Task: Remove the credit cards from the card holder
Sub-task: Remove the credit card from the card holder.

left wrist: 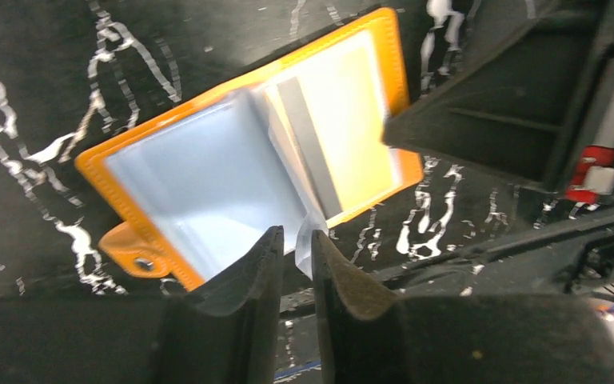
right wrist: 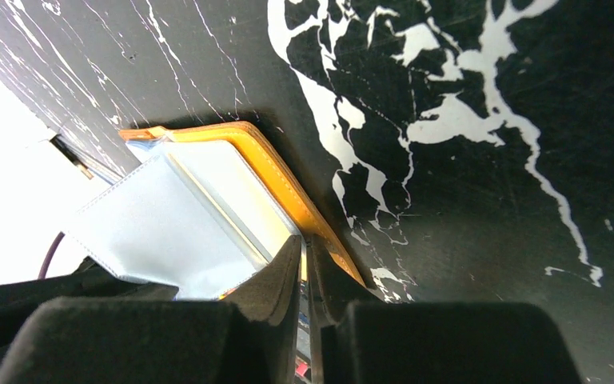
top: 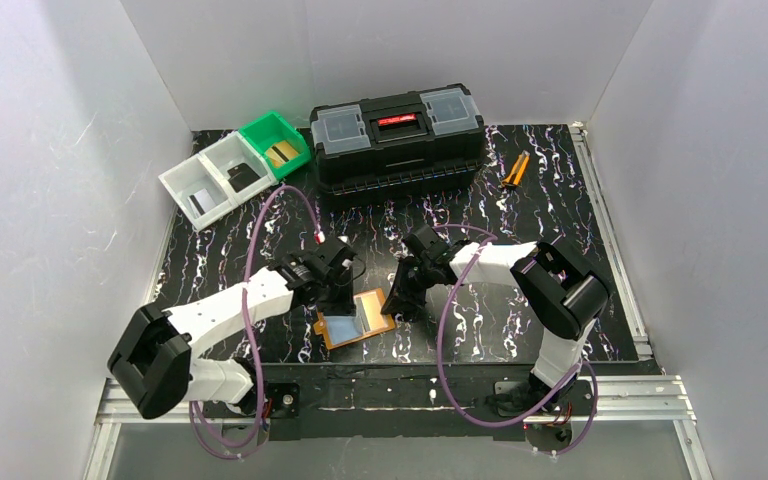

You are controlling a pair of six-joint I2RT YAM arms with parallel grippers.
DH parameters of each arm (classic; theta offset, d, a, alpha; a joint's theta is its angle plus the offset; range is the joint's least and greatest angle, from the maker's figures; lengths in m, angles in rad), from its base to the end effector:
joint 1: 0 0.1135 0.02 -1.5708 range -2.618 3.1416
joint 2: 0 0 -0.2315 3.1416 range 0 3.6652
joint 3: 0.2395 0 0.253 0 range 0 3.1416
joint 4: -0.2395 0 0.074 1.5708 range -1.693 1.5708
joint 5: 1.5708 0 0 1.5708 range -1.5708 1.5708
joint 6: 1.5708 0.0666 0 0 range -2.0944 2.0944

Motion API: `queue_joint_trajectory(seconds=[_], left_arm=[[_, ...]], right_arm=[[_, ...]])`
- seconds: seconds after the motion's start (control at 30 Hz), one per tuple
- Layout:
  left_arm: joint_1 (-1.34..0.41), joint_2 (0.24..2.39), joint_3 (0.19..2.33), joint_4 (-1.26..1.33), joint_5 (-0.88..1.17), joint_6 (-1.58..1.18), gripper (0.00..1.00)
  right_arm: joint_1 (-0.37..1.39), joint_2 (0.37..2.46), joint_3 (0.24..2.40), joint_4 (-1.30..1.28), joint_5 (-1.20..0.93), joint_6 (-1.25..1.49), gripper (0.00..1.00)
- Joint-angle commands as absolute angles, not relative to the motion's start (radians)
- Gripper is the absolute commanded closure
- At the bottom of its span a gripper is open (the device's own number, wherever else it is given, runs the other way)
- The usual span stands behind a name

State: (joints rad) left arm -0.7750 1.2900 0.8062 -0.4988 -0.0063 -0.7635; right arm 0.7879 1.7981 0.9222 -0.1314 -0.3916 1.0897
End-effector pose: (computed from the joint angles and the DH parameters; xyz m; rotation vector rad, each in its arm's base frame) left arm 0.1999 -0.1952 0.1578 0.0128 2.6605 -0.5545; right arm 0.2275 0.2647 0.0741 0.2752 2.9327 1.0314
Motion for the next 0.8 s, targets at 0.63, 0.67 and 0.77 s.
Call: queue_joint_trajectory(seconds=[0.63,0.67,0.77], left_arm=[[-0.770,1.151,0.900,-0.651,-0.005,-0.799,0.58],[-0.770,1.177,0.902,-0.613,0.043,-0.805,0.60],[-0.769,1.266,0.895,-0.501,0.128,-0.823,0.67]], right_arm=[[0.819,1.818,0.946,-0.238,-0.305,1.059,0.87],[0.819,1.817,0.944,-0.238,-0.303,1.059,0.87],[0.819,1.809,0.937,-0.240,-0.300,1.060,0.87]])
